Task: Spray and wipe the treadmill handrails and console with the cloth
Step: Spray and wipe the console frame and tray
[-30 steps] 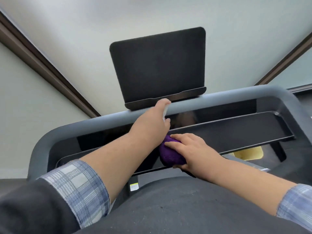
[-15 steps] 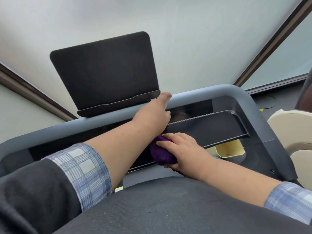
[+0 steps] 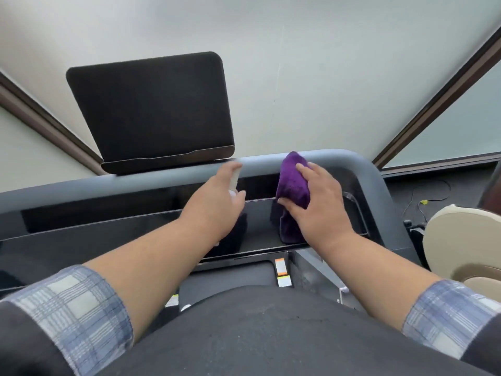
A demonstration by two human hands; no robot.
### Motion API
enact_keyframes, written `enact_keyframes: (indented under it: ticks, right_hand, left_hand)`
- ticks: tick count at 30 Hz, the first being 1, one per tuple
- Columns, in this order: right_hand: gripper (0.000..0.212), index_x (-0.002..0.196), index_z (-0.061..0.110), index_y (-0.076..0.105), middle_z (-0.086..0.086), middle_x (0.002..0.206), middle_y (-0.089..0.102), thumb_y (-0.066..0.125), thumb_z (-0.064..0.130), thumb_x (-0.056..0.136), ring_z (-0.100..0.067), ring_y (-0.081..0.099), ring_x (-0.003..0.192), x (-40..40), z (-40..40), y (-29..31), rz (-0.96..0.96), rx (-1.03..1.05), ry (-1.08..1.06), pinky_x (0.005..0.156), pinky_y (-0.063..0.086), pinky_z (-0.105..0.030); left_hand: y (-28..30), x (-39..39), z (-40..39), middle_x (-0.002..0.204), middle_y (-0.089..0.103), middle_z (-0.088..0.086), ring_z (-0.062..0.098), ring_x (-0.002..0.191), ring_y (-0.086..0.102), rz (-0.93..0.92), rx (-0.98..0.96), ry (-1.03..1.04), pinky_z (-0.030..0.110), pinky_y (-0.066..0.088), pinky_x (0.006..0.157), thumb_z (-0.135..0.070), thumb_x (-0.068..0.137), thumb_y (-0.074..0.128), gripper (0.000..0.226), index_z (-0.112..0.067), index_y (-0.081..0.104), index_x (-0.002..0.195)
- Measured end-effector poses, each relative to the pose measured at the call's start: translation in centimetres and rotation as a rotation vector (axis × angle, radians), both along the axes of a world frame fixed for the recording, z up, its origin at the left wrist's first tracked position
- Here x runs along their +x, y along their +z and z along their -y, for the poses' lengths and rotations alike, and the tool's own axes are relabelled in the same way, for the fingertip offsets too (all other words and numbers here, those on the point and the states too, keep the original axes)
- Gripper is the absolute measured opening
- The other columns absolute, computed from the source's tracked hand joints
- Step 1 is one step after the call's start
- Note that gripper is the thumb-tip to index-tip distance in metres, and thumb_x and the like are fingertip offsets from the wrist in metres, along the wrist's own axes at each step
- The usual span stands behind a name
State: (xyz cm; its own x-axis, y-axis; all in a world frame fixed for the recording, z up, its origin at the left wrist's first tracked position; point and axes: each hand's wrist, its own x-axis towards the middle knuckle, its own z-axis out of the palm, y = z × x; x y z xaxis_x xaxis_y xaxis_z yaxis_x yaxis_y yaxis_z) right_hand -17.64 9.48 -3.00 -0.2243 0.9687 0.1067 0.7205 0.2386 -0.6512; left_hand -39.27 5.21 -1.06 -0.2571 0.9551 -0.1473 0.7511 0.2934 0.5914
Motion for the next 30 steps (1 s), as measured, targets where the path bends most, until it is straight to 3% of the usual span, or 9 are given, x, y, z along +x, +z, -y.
enact_keyframes:
  ticks: [2, 4, 6, 8, 14, 18, 23, 27, 30]
  right_hand:
    - [0.078, 0.150, 0.031, 0.037, -0.001, 0.158, 0.030, 0.073, 0.051, 0.083, -0.024, 0.023, 0.143, -0.3, -2.5, 0.2, 0.032, 0.010, -0.035, 0.121, 0.015, -0.036]
    - [0.078, 0.154, 0.035, 0.028, -0.002, 0.162, 0.020, 0.062, 0.060, 0.088, -0.025, 0.015, 0.148, -1.1, -4.6, -0.1, 0.249, -0.012, 0.016, 0.123, 0.011, -0.044]
    - [0.076, 0.155, 0.034, 0.025, -0.005, 0.163, 0.019, 0.049, 0.066, 0.091, -0.027, 0.011, 0.150, -2.5, -5.5, -0.8, 0.485, 0.034, 0.092, 0.123, 0.007, -0.048]
    - [0.075, 0.155, 0.031, 0.026, -0.007, 0.161, 0.023, 0.045, 0.067, 0.092, -0.028, 0.014, 0.149, -4.3, -5.4, -1.2, 0.562, 0.091, 0.146, 0.122, 0.007, -0.050]
    - [0.078, 0.156, 0.022, 0.025, -0.012, 0.158, 0.025, 0.044, 0.064, 0.093, -0.033, 0.019, 0.144, -11.5, -1.7, -1.9, 0.666, 0.180, 0.302, 0.119, 0.007, -0.049]
    - [0.079, 0.157, 0.019, 0.018, -0.016, 0.160, 0.018, 0.042, 0.063, 0.095, -0.035, 0.015, 0.143, -14.3, -0.1, -2.2, 0.686, 0.111, 0.189, 0.118, 0.012, -0.051]
    - [0.079, 0.157, 0.018, 0.015, -0.016, 0.160, 0.010, 0.048, 0.056, 0.096, -0.035, 0.009, 0.145, -15.9, 1.3, -2.0, 0.628, 0.026, 0.077, 0.119, 0.011, -0.054]
    - [0.082, 0.158, 0.018, 0.011, -0.012, 0.162, 0.004, 0.053, 0.051, 0.096, -0.031, 0.004, 0.146, -18.3, 3.1, -2.1, 0.545, -0.043, -0.025, 0.120, 0.007, -0.054]
    - [0.083, 0.158, 0.018, 0.014, -0.012, 0.162, 0.006, 0.056, 0.051, 0.095, -0.029, 0.005, 0.145, -20.7, 5.2, -2.5, 0.574, -0.014, 0.006, 0.119, 0.008, -0.053]
  left_hand:
    - [-0.1, -0.6, 2.7, 0.092, 0.056, -0.025, -0.007, 0.076, 0.055, 0.035, 0.015, 0.041, 0.024, 0.039, 0.072, -0.034, 0.095, 0.058, 0.055, -0.055, 0.027, 0.135]
    - [-0.2, -1.1, 5.2, 0.095, 0.058, -0.022, -0.005, 0.078, 0.056, 0.073, 0.014, 0.060, 0.023, 0.039, 0.070, -0.034, 0.094, 0.060, 0.056, -0.060, 0.027, 0.132]
    - [-0.3, -1.7, 7.5, 0.093, 0.061, -0.020, -0.003, 0.078, 0.058, 0.095, 0.013, 0.082, 0.020, 0.040, 0.068, -0.035, 0.093, 0.060, 0.056, -0.063, 0.026, 0.129]
    - [-0.3, -2.3, 9.5, 0.093, 0.061, -0.020, -0.005, 0.082, 0.057, 0.107, 0.022, 0.105, 0.017, 0.040, 0.069, -0.037, 0.092, 0.060, 0.056, -0.064, 0.027, 0.128]
    - [-0.3, -5.4, 13.8, 0.098, 0.058, -0.024, -0.003, 0.084, 0.056, 0.099, 0.114, 0.158, 0.013, 0.040, 0.070, -0.033, 0.093, 0.062, 0.057, -0.060, 0.030, 0.131]
    - [-0.1, -8.1, 15.6, 0.098, 0.055, -0.034, -0.003, 0.088, 0.057, 0.068, 0.137, 0.182, 0.006, 0.039, 0.071, -0.038, 0.092, 0.059, 0.055, -0.059, 0.031, 0.133]
    - [-0.4, -12.1, 17.9, 0.098, 0.058, -0.023, 0.002, 0.088, 0.057, 0.084, 0.168, 0.225, 0.020, 0.045, 0.076, -0.052, 0.086, 0.048, 0.052, -0.062, 0.030, 0.134]
    - [-0.5, -15.7, 17.9, 0.097, 0.055, -0.030, -0.004, 0.089, 0.055, 0.114, 0.180, 0.180, 0.011, 0.041, 0.077, -0.040, 0.092, 0.058, 0.054, -0.059, 0.029, 0.134]
    - [-0.7, -18.2, 17.7, 0.096, 0.056, -0.026, 0.001, 0.088, 0.055, 0.111, 0.193, 0.124, 0.017, 0.044, 0.079, -0.035, 0.093, 0.060, 0.057, -0.056, 0.028, 0.135]
